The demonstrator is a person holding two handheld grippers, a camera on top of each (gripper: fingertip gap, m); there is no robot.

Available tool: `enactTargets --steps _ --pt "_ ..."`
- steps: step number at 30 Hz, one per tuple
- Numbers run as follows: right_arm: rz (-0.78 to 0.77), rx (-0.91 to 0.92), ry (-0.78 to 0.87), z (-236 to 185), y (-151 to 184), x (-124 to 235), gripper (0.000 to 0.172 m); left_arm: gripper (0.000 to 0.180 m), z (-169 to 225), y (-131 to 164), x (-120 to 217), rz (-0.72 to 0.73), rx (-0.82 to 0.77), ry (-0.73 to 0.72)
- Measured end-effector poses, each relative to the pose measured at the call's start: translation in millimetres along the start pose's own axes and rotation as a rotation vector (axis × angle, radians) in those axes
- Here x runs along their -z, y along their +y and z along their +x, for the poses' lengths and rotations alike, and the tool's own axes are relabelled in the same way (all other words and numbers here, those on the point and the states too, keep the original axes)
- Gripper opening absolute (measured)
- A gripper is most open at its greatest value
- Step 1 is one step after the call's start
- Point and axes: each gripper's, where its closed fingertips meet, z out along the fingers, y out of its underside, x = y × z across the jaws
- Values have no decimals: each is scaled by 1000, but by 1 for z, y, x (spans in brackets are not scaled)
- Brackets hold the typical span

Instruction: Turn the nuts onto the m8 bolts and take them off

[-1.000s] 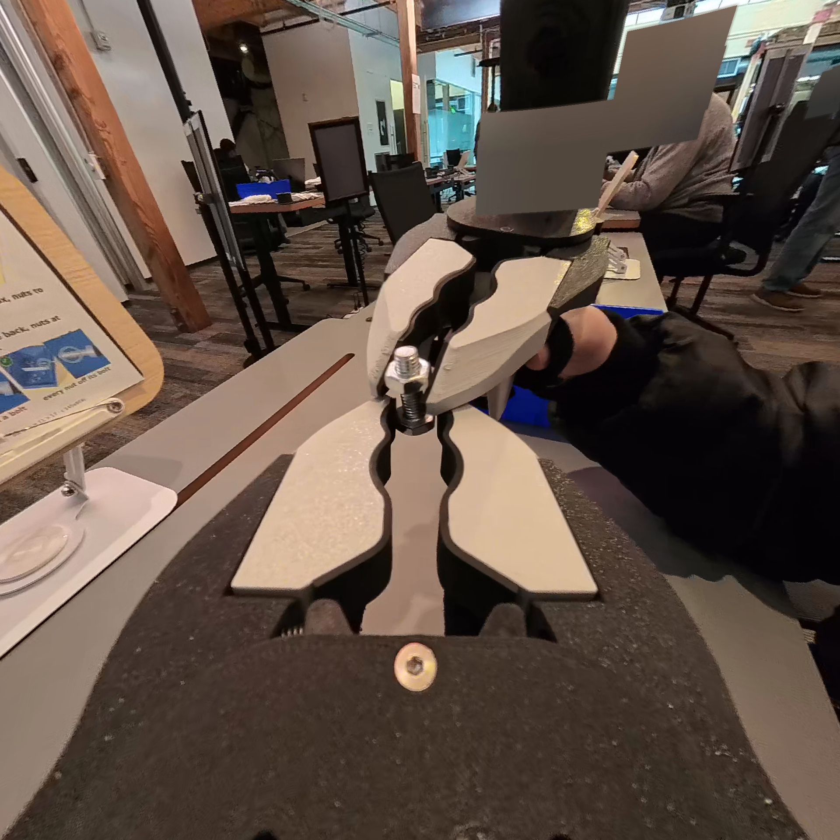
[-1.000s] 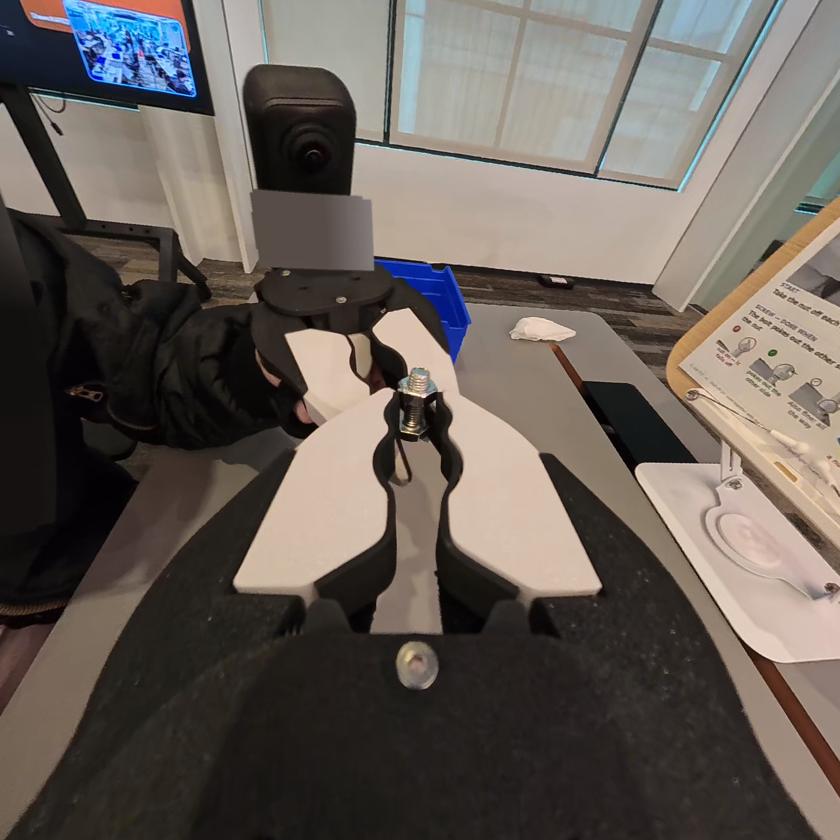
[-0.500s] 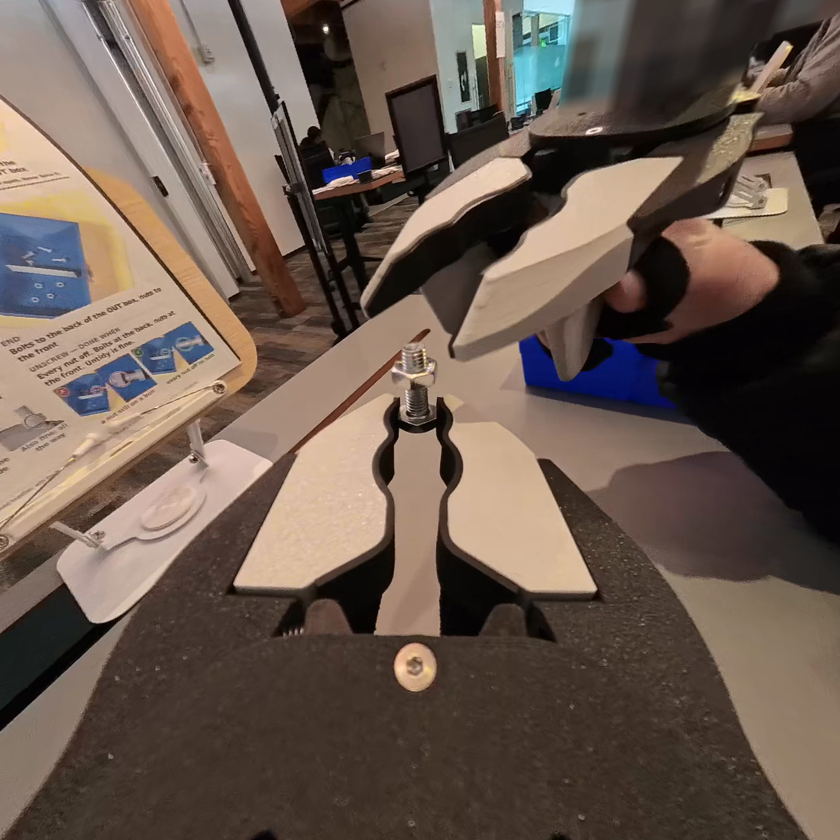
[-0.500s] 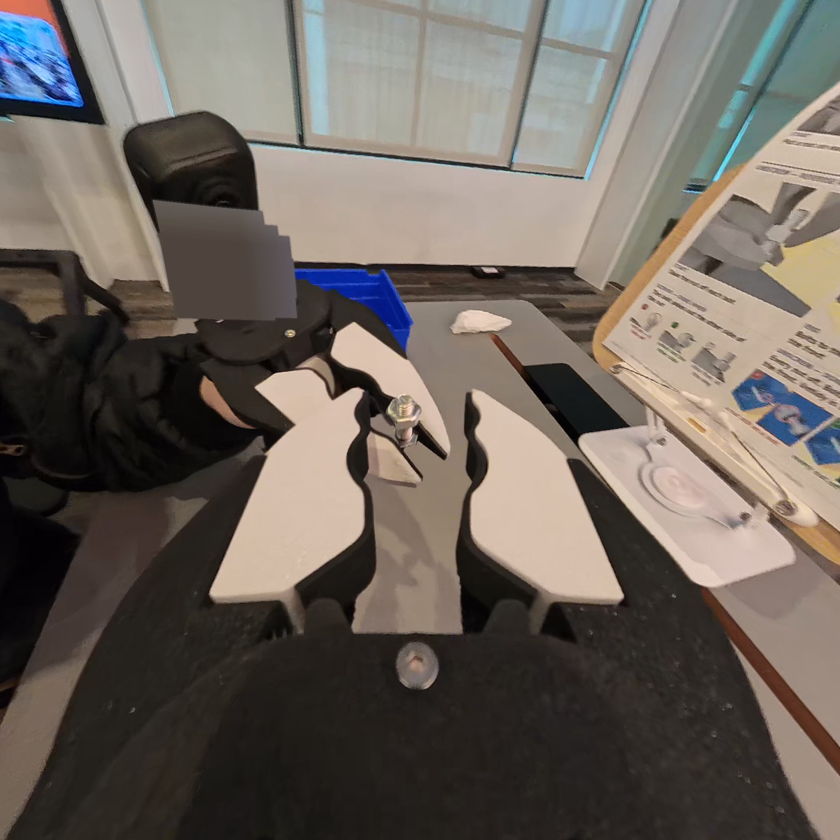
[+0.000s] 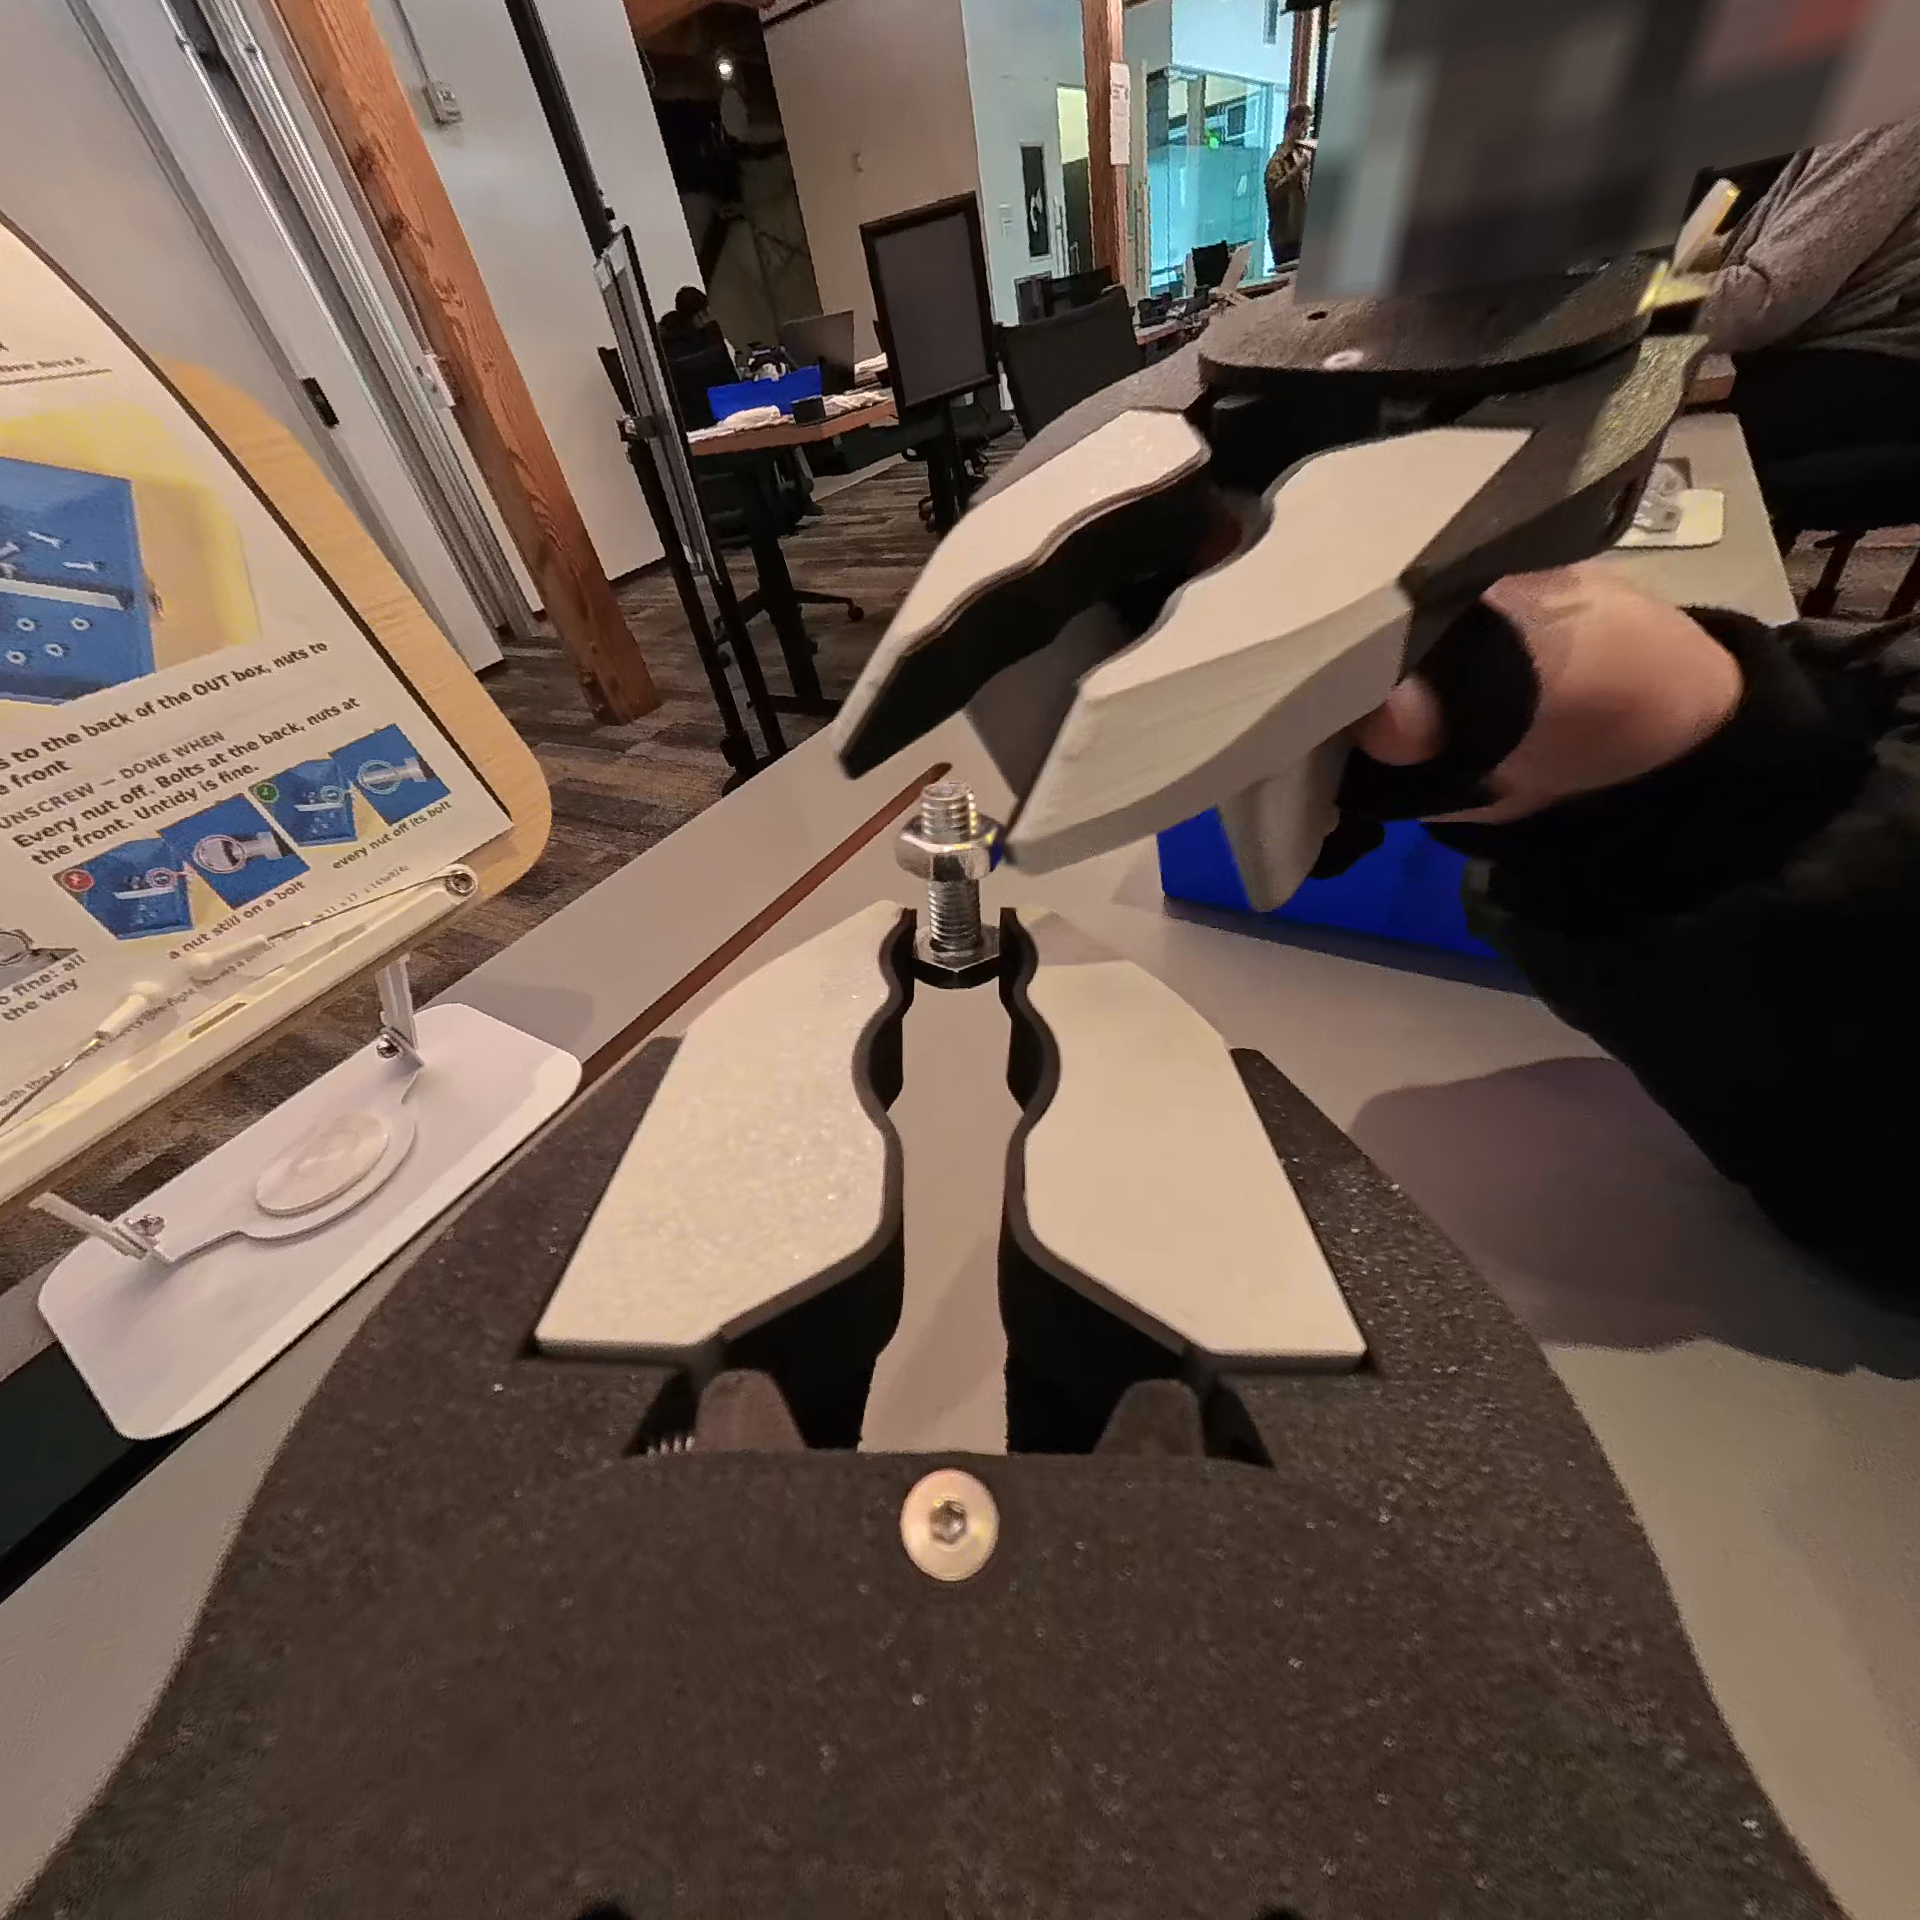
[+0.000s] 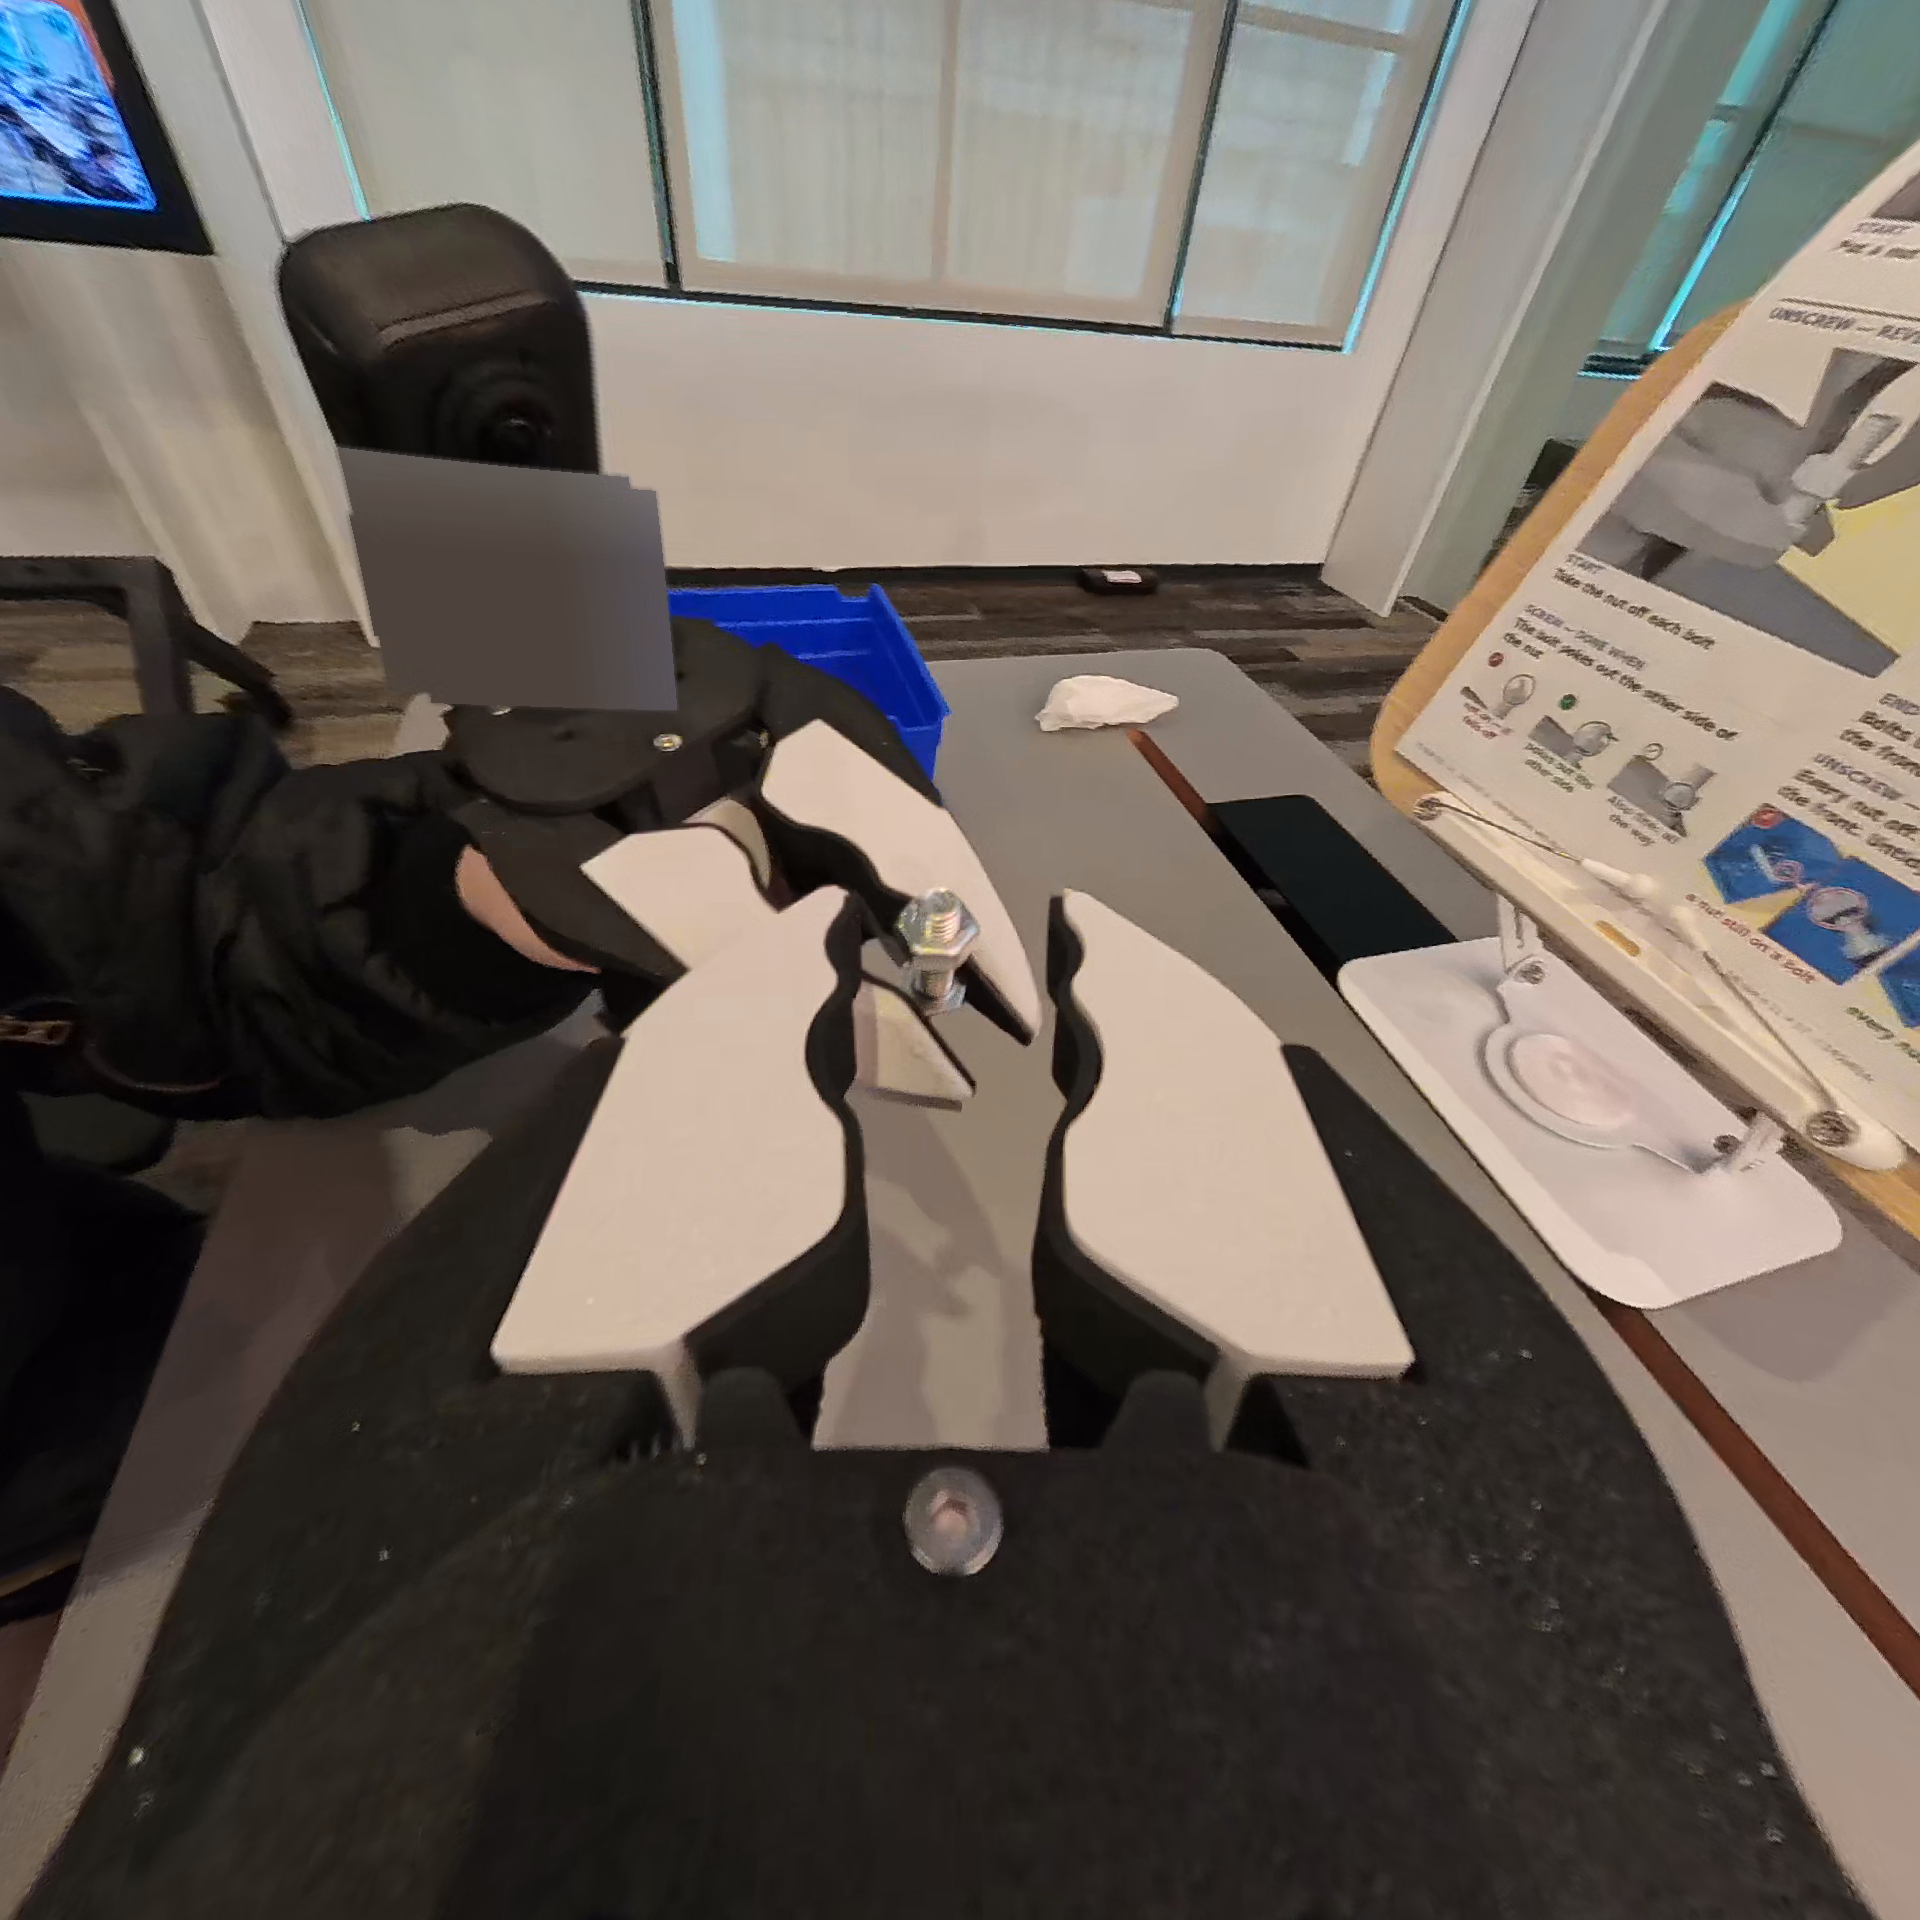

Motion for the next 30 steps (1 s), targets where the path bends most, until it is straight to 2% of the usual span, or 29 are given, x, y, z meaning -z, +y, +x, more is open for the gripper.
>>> enactTargets --steps 5,8,11,15,17,20,23,27,30 --pt "-9 -43 6 10 3 8 34 15 -1 -2 1 6 0 -7" --pt "12 -64 24 18 0 17 29 15 -3 -4 3 13 26 -1" --pt "43 -62 -11 8 -7 13 30 15 -1 -3 2 11 24 4" --pt "-17 -36 -10 3 3 2 32 15 3 -3 1 11 15 12" --pt "-18 -49 -7 8 4 6 34 15 1 -4 2 13 16 4" --pt "15 -88 12 18 1 17 28 15 -2 -7 5 23 32 4" --pt "62 -112 -57 5 -9 15 29 15 -1 -6 4 18 29 4" --pt "15 -70 -23 1 -3 4 30 15 4 -5 2 15 27 19" --pt "24 -108 -24 9 -2 12 32 15 4 -7 4 17 26 17"
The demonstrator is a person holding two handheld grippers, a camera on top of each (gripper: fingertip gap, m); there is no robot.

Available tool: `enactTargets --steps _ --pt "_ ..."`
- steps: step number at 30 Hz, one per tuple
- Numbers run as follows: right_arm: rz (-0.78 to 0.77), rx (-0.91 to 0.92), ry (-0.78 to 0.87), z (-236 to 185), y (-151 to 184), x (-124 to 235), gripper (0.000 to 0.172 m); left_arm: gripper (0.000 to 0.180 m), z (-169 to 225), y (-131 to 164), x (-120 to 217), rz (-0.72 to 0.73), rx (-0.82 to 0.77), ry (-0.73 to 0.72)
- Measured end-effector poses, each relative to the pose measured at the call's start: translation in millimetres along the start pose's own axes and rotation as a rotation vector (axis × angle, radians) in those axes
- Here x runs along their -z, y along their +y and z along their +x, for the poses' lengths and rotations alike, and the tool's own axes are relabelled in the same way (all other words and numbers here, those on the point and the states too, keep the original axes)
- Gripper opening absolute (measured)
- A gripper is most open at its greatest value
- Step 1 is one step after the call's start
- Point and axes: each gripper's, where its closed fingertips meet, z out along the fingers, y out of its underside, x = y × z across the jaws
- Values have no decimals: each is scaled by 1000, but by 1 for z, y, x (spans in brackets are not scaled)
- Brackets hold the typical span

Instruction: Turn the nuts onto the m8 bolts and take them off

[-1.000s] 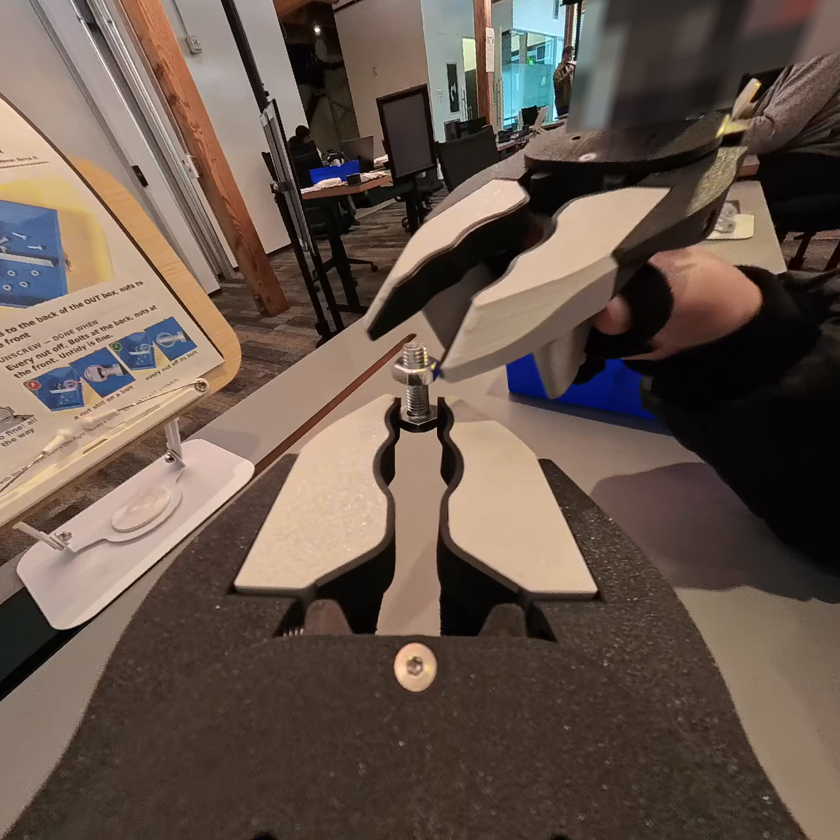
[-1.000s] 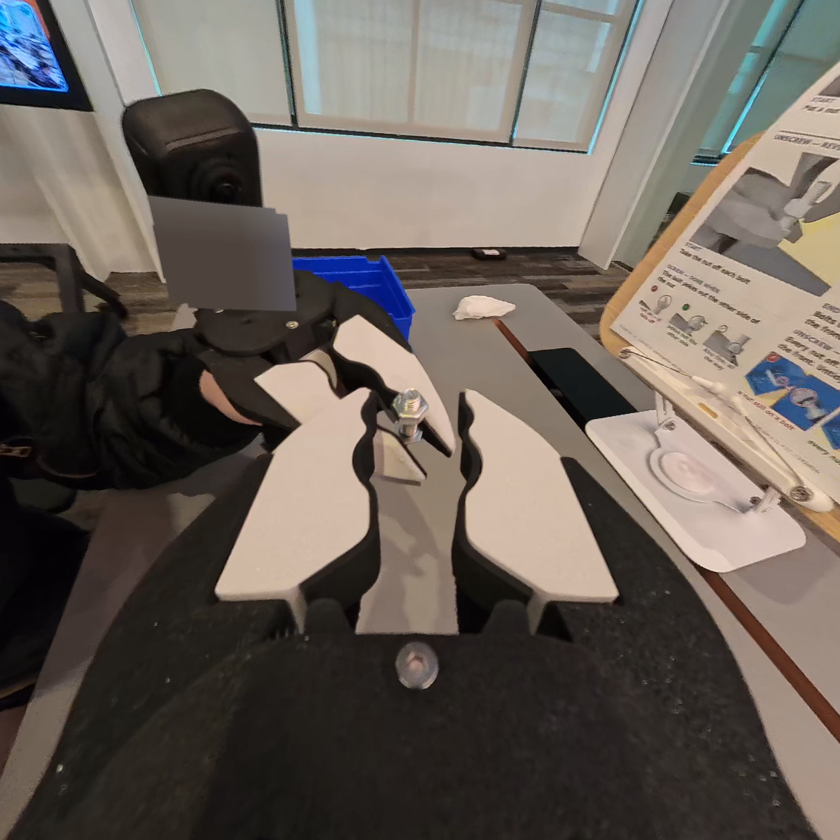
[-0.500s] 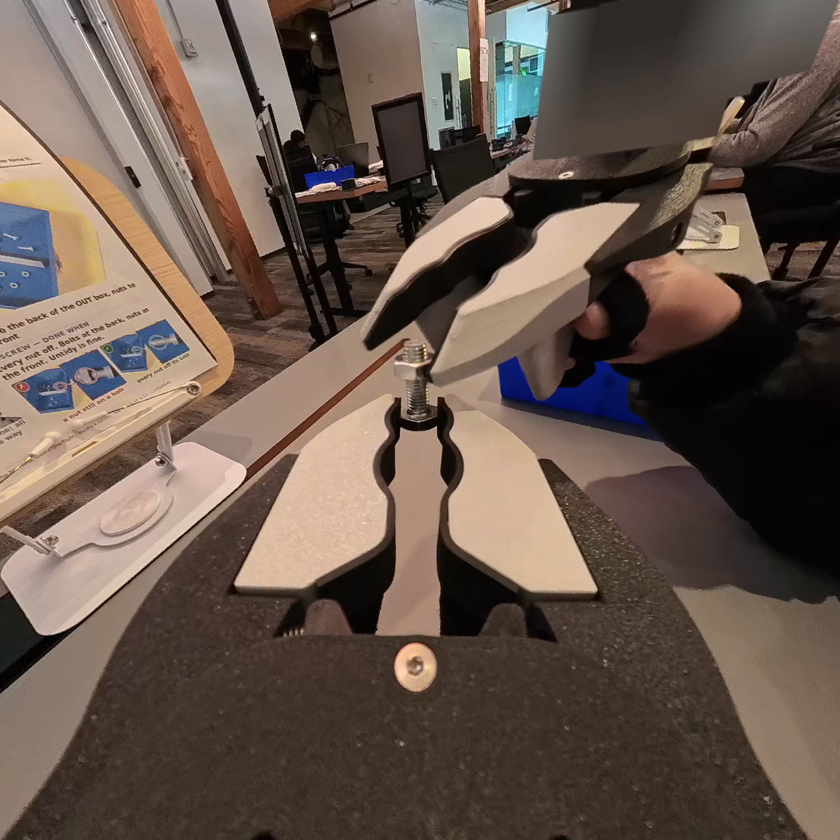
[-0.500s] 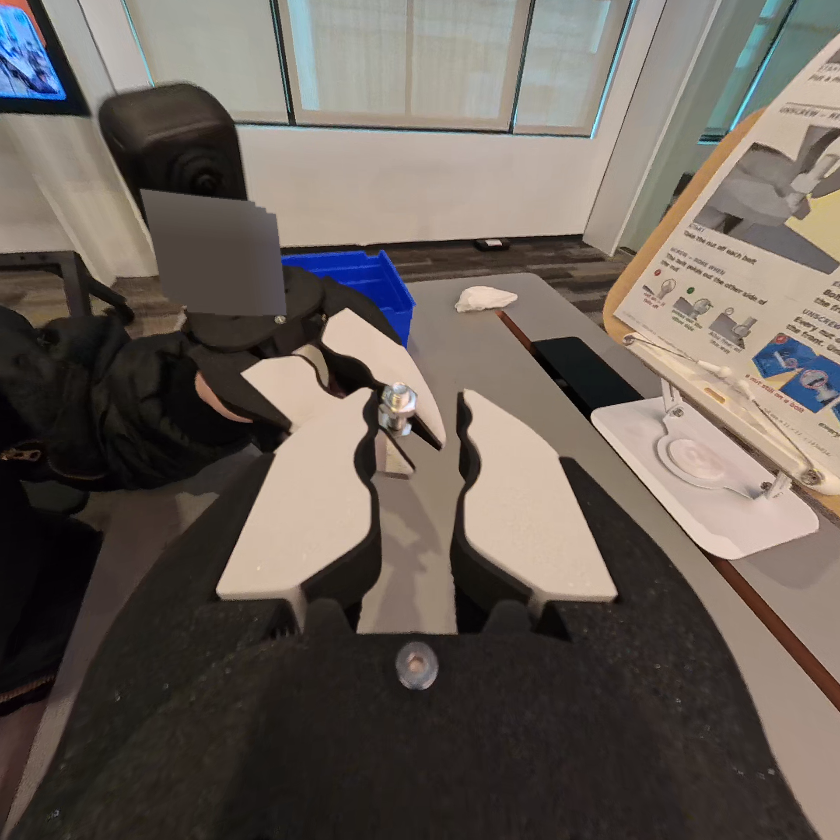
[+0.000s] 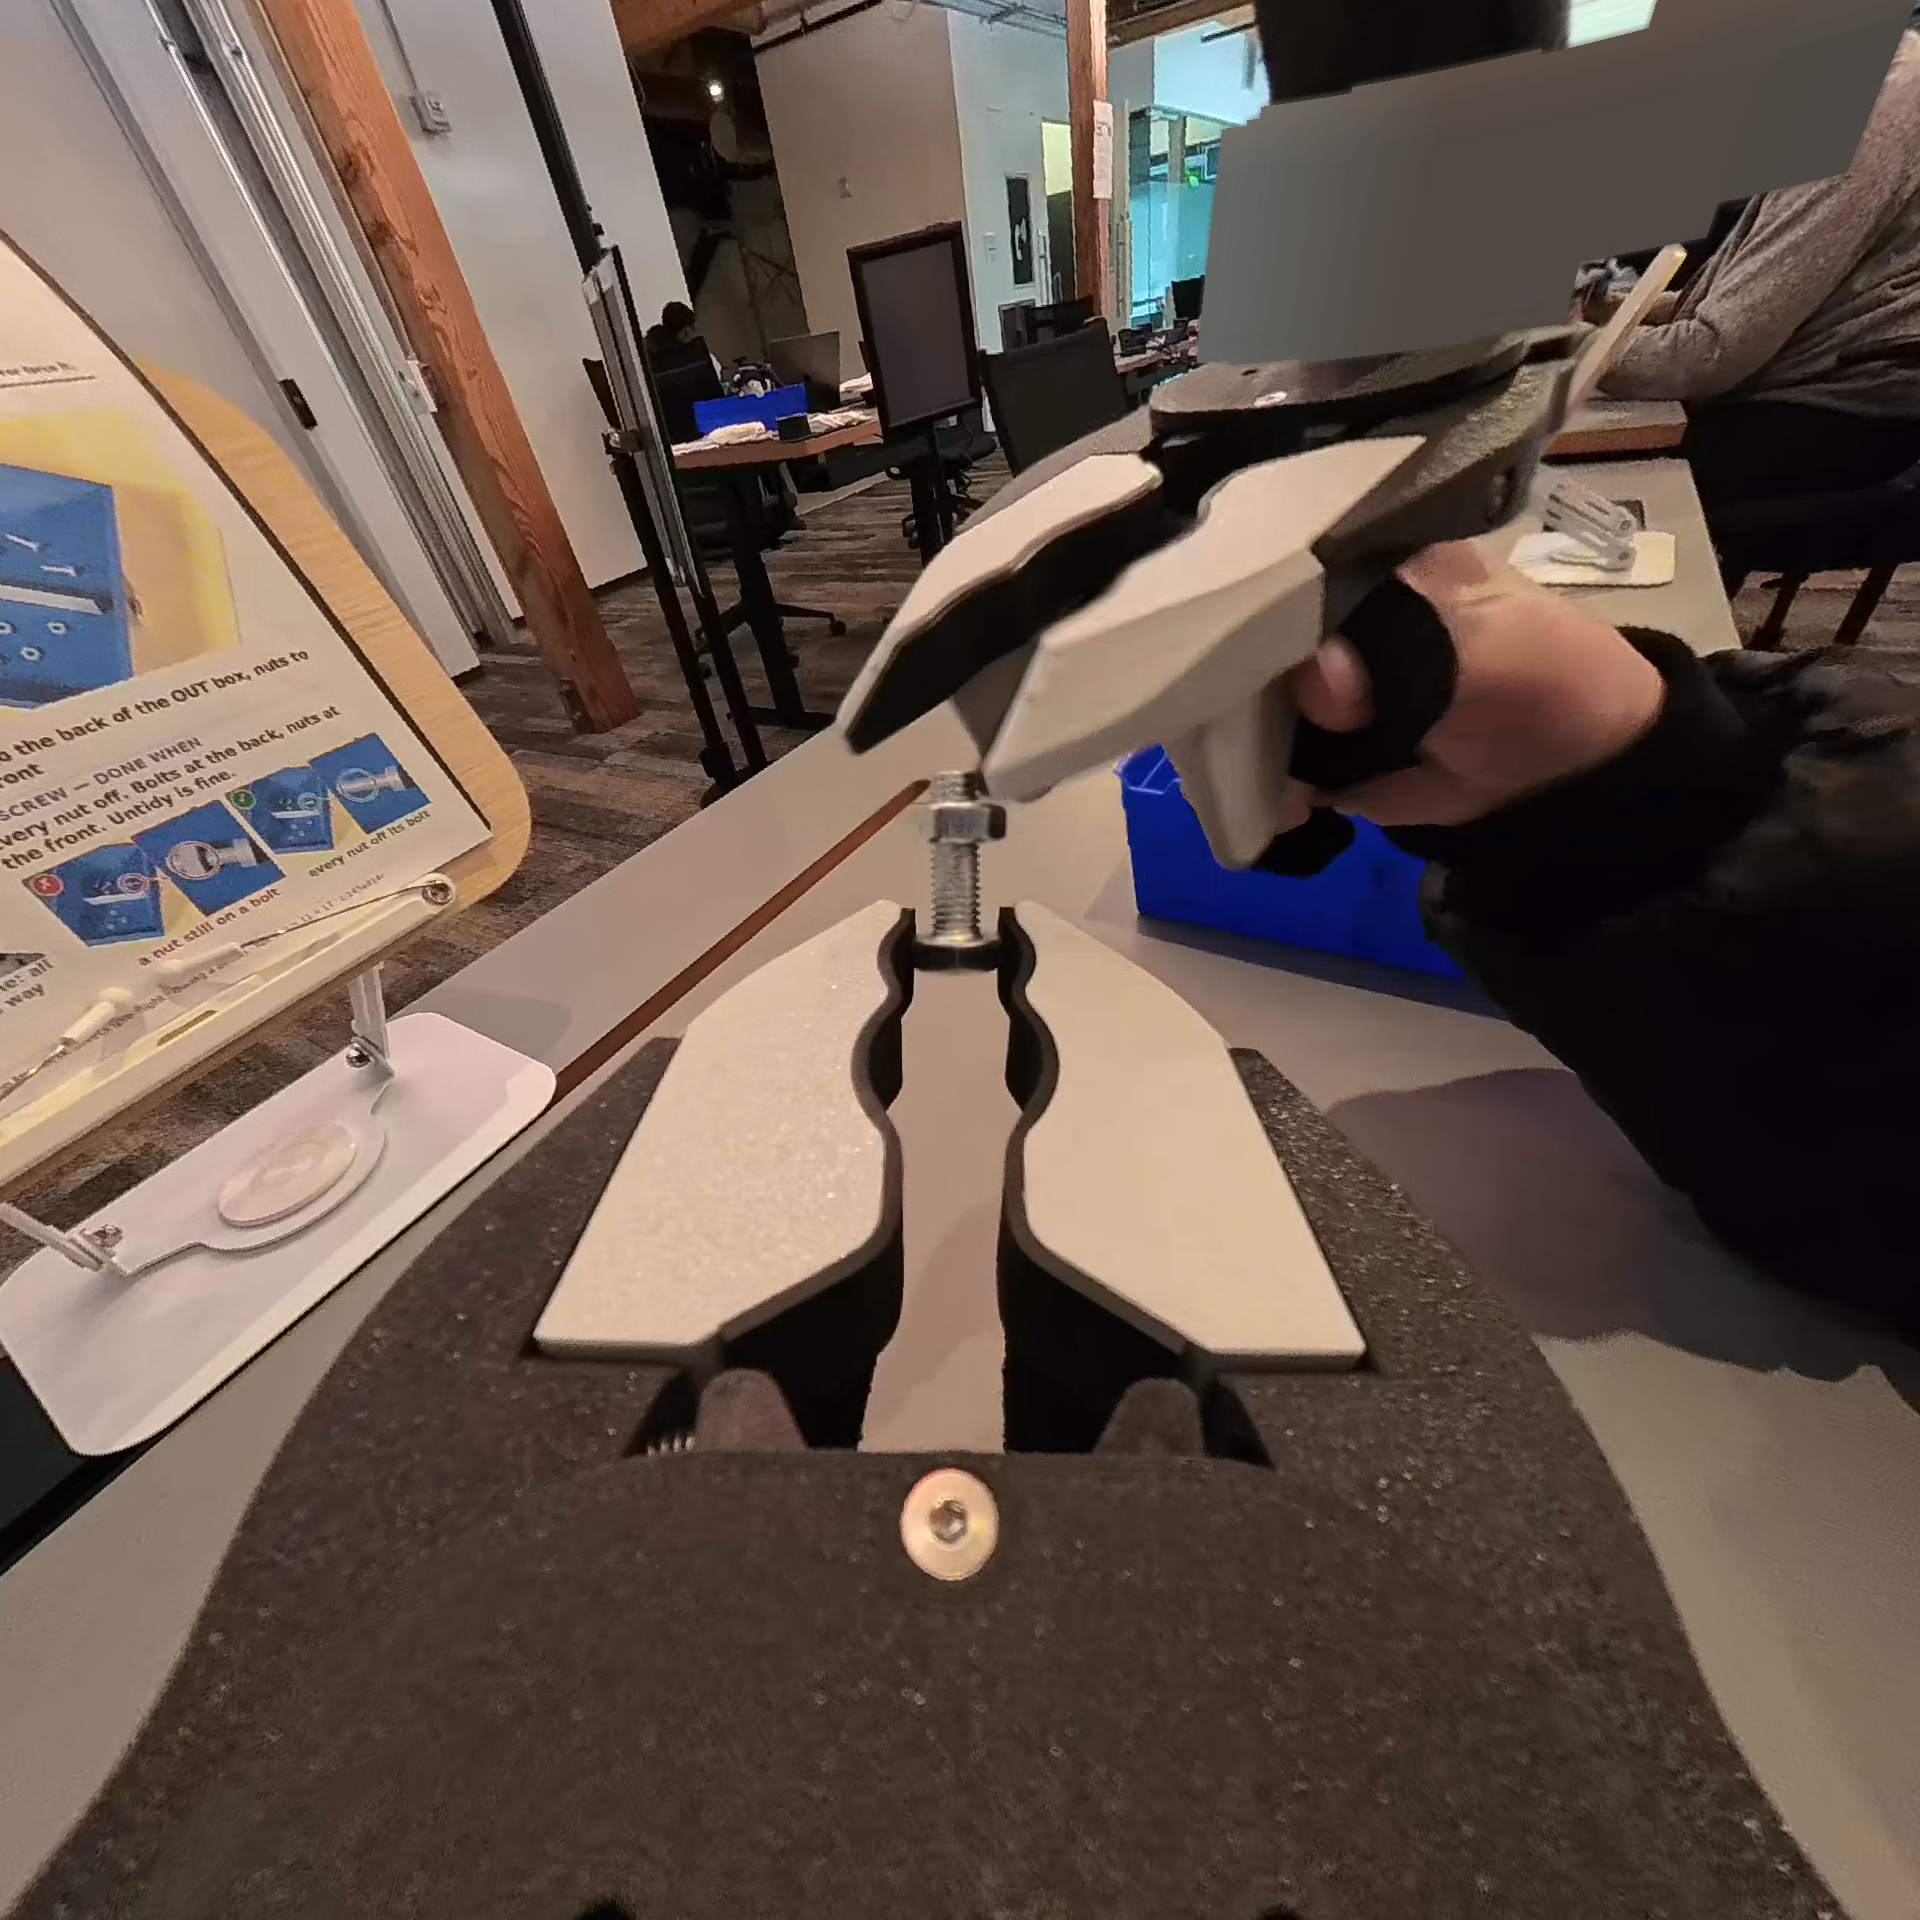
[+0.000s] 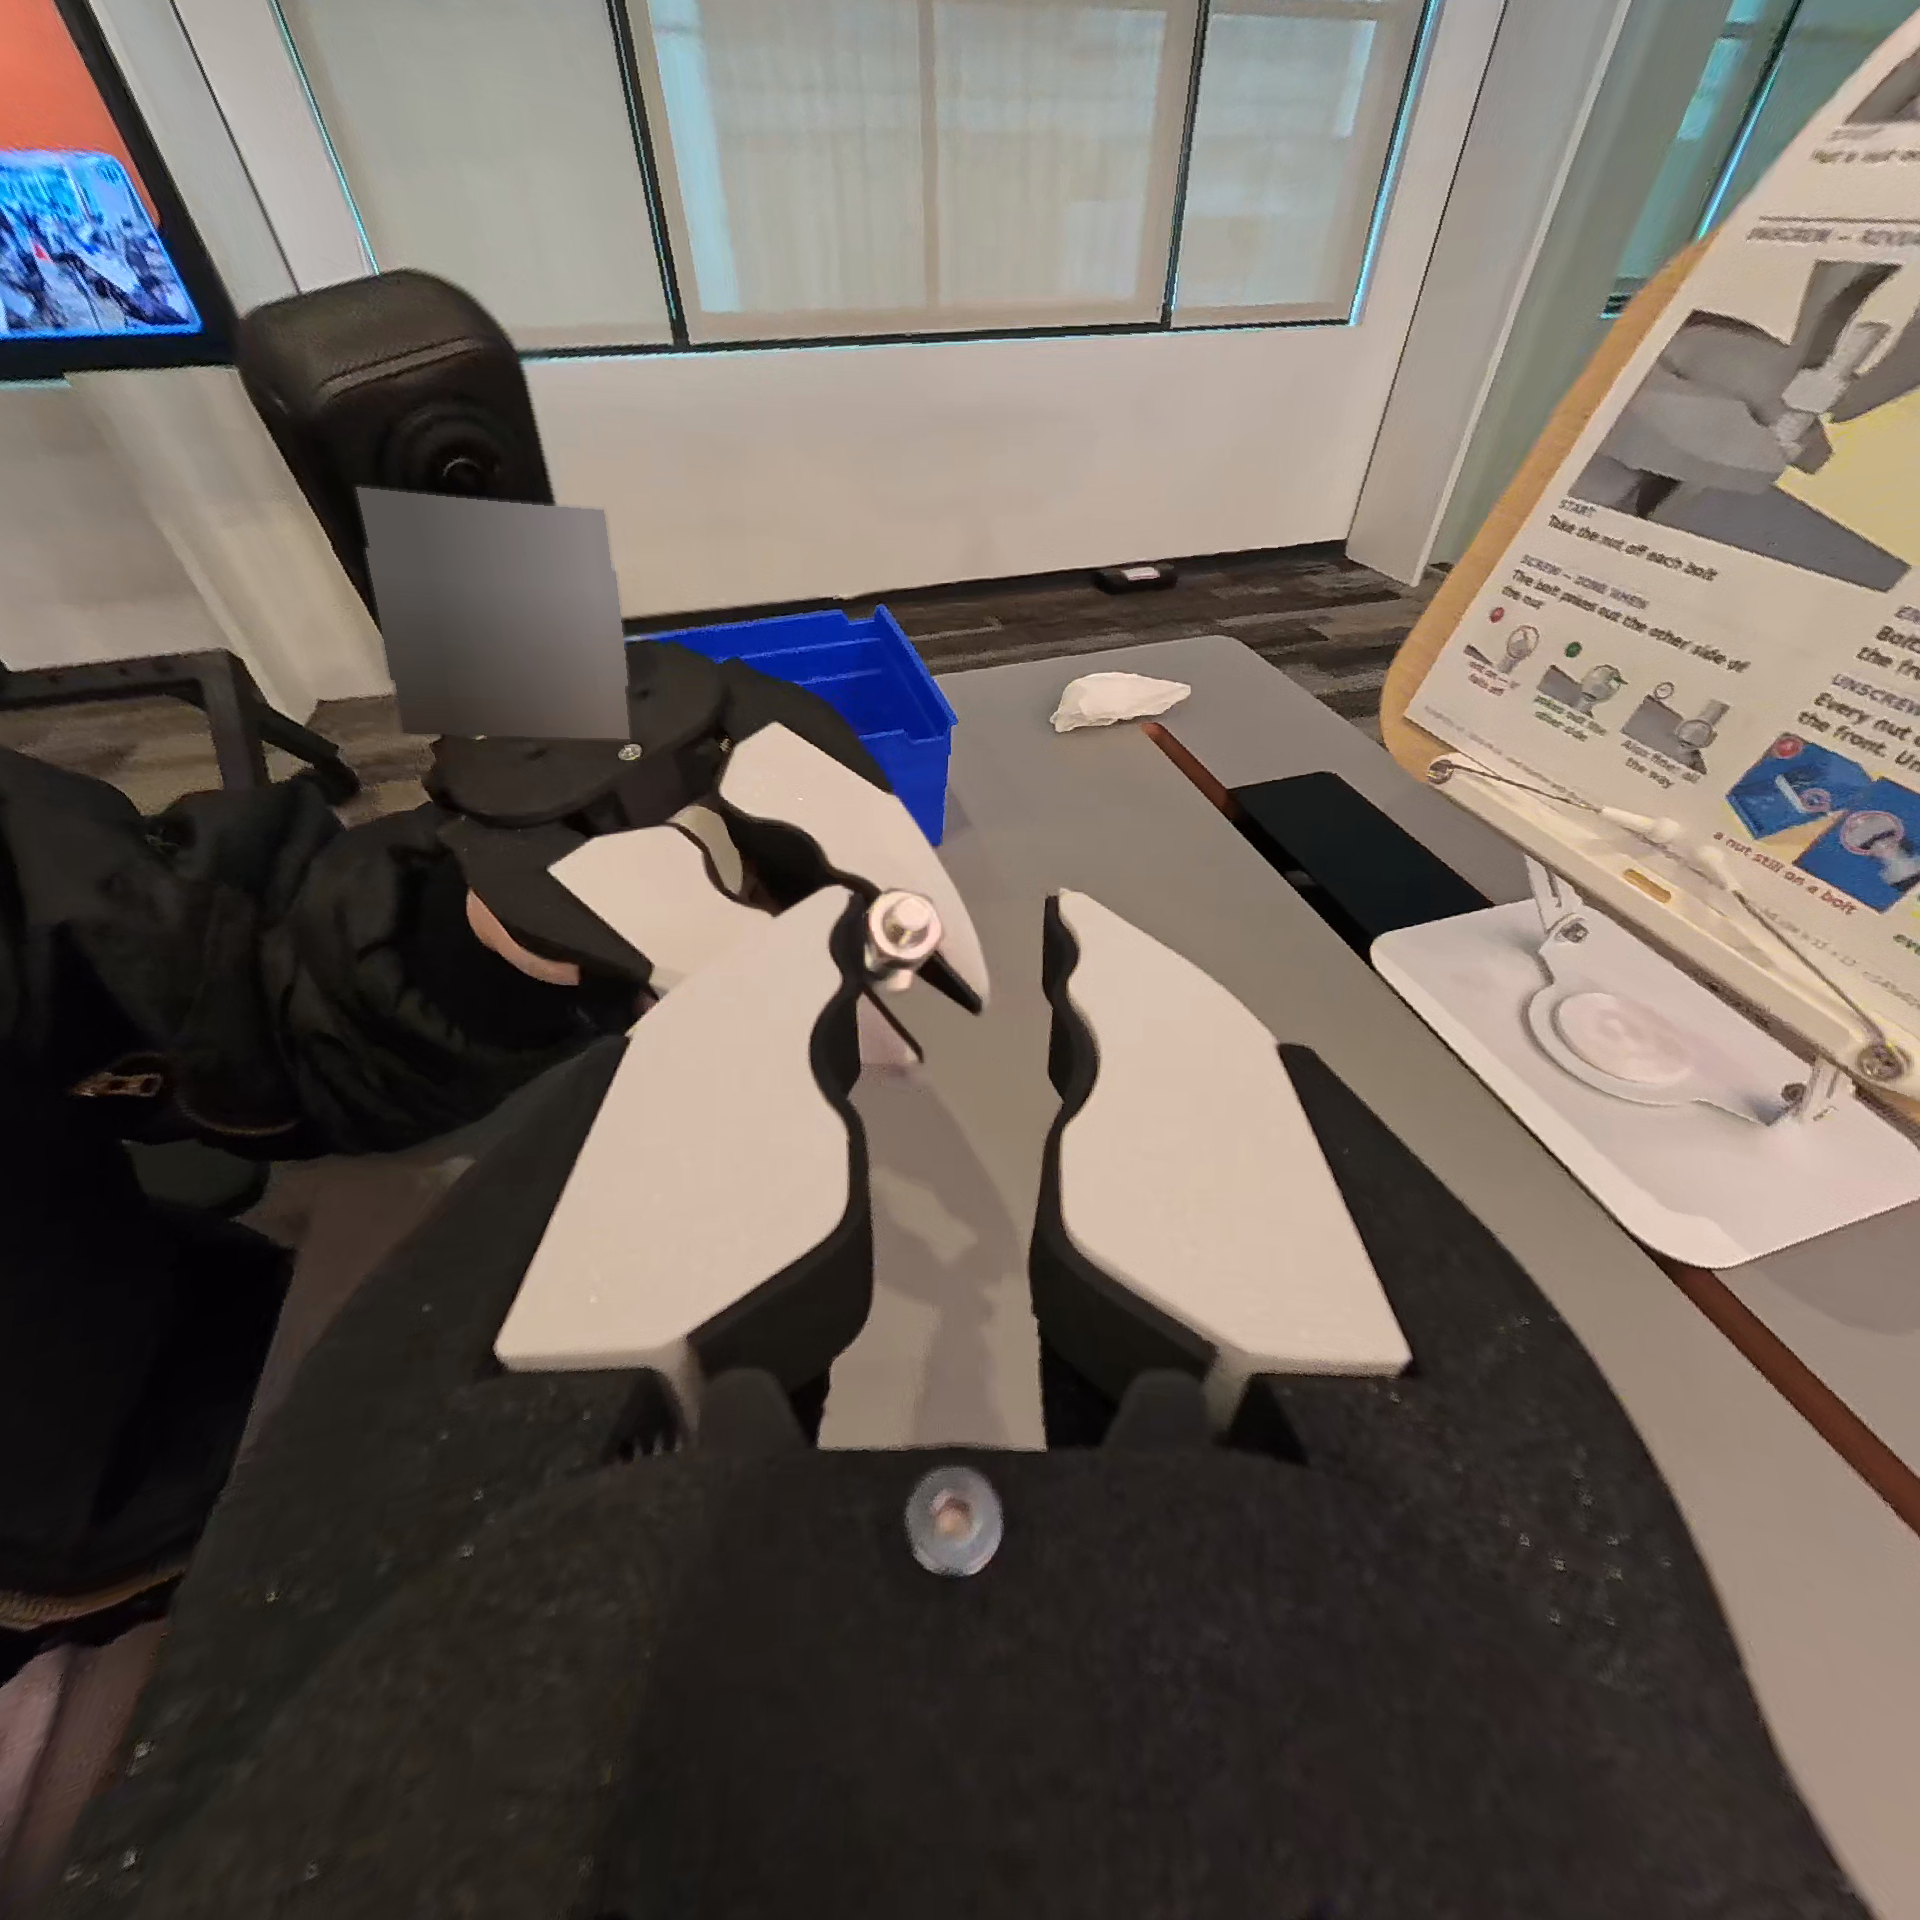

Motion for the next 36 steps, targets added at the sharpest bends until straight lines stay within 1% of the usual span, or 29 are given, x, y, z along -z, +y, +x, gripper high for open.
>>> enactTargets --steps 2,4,10,11,13,15,22,27,29,30,32,34,36 --pt "30 -23 11 7 -4 8 26 15 -1 -2 1 6 6 0" --pt "54 -38 -25 2 -9 10 26 15 -2 -3 2 11 5 -2" --pt "4 -58 -77 -14 0 -6 32 15 -3 -6 3 34 -4 -17" --pt "10 -75 -90 -16 0 -8 31 15 -2 -6 3 33 -11 -15" --pt "28 -88 -122 -20 -2 -9 22 15 0 -8 4 38 -22 -16" --pt "29 -64 -117 -20 -2 -8 15 15 1 -8 4 33 -33 -13" --pt "-49 111 -73 -23 4 -6 14 15 8 -1 1 -13 -45 21" --pt "-96 180 -56 -24 9 -5 14 15 10 4 -1 -40 -58 31" --pt "-73 183 -45 -23 6 -6 15 15 7 1 0 -22 -60 14" --pt "-56 173 -36 -23 4 -7 15 15 5 -1 1 -9 -67 0" --pt "-33 123 -9 -19 0 -8 32 15 0 -6 4 23 -83 -43" --pt "-8 73 19 -17 -3 -11 37 15 -2 -8 5 32 -90 -64" --pt "4 45 48 -14 -3 -14 39 15 -3 -10 5 37 -102 -77"
